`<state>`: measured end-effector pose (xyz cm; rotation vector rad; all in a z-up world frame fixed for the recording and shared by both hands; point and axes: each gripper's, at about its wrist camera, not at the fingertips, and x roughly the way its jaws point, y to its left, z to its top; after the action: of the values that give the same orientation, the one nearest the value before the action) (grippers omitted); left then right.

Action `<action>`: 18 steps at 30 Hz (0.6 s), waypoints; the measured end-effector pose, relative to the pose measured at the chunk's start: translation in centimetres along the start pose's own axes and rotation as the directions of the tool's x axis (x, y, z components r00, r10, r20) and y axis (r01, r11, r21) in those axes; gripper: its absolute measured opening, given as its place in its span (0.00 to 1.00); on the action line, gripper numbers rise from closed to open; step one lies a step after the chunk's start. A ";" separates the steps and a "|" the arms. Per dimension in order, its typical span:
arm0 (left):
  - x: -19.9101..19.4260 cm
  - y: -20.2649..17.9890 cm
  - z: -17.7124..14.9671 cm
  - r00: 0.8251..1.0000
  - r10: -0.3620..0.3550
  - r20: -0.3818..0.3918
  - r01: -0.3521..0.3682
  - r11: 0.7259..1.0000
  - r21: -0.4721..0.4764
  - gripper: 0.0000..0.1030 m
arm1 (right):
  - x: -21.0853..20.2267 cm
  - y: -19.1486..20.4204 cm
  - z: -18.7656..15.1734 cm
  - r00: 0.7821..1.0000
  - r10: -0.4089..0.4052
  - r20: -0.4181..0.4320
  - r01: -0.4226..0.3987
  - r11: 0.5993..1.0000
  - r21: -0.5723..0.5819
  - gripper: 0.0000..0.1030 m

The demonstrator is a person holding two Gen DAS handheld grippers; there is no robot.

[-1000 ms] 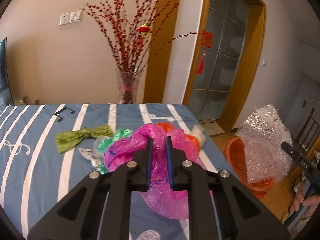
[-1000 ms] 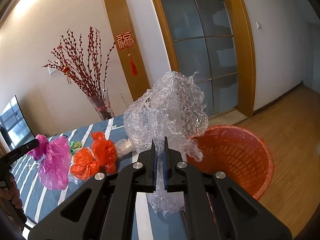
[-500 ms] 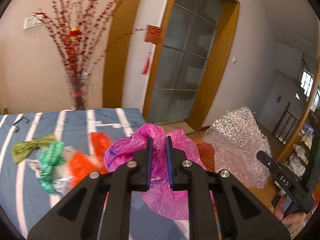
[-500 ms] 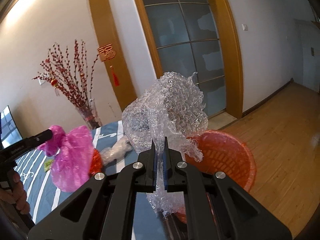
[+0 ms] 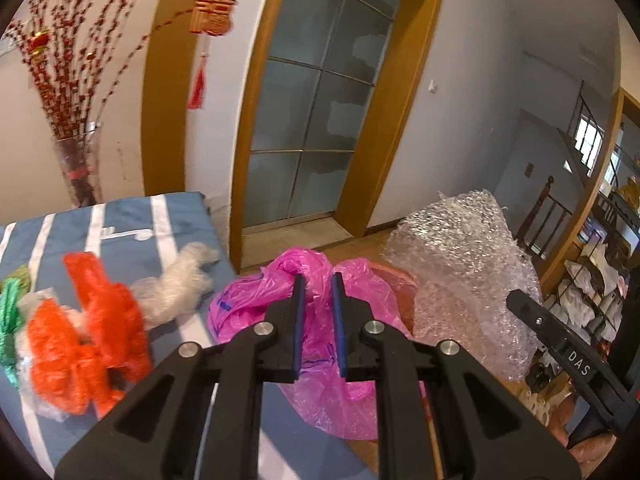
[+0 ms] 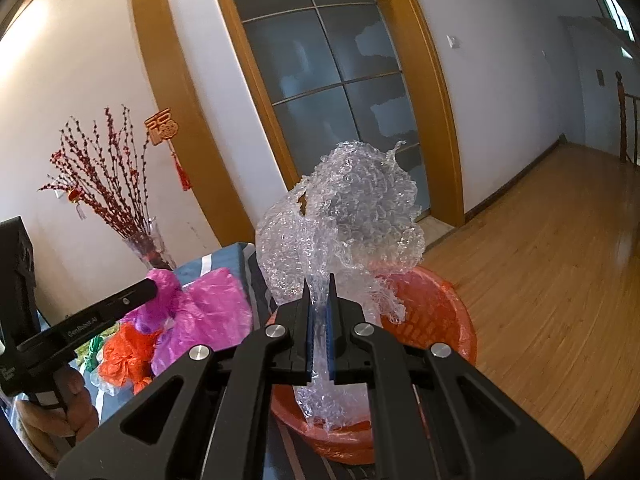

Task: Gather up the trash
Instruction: 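Open both grippers to release the pink bag and bubble wrap into the basket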

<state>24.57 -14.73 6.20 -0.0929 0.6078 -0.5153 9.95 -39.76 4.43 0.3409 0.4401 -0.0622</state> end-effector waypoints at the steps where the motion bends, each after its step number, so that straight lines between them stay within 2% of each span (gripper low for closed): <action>1: 0.4 -0.6 -0.1 1.000 -0.007 -0.005 0.007 1.000 0.008 0.14 | 0.2 -0.2 0.0 1.000 0.002 -0.002 -0.002 1.000 0.005 0.05; 10: 4.5 -2.3 -1.2 0.998 -0.031 -0.057 0.033 0.999 0.023 0.14 | 1.9 -1.6 0.0 1.000 0.012 -0.020 -0.011 0.999 0.040 0.05; 14: 6.1 -2.4 -2.0 0.995 -0.031 -0.092 0.033 0.999 0.021 0.21 | 2.3 -2.5 -0.2 0.999 0.006 -0.032 -0.004 0.998 0.059 0.08; 15: 6.4 -2.5 -2.2 0.995 -0.030 -0.099 0.032 0.999 0.022 0.24 | 2.4 -2.7 -0.3 0.999 0.002 -0.035 0.000 0.998 0.061 0.12; 17: 7.0 -2.3 -2.7 0.993 -0.019 -0.113 0.021 1.000 0.023 0.39 | 2.5 -3.1 -0.6 0.999 -0.006 -0.032 0.008 0.998 0.068 0.46; 18: 7.1 -2.2 -2.8 0.993 -0.016 -0.117 0.019 1.000 0.022 0.41 | 2.4 -3.2 -0.7 1.000 -0.008 -0.028 0.010 0.998 0.069 0.55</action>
<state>27.00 -19.92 0.72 -0.0460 0.7152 -0.5472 11.44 -42.51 1.85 0.4080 0.4672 -0.0815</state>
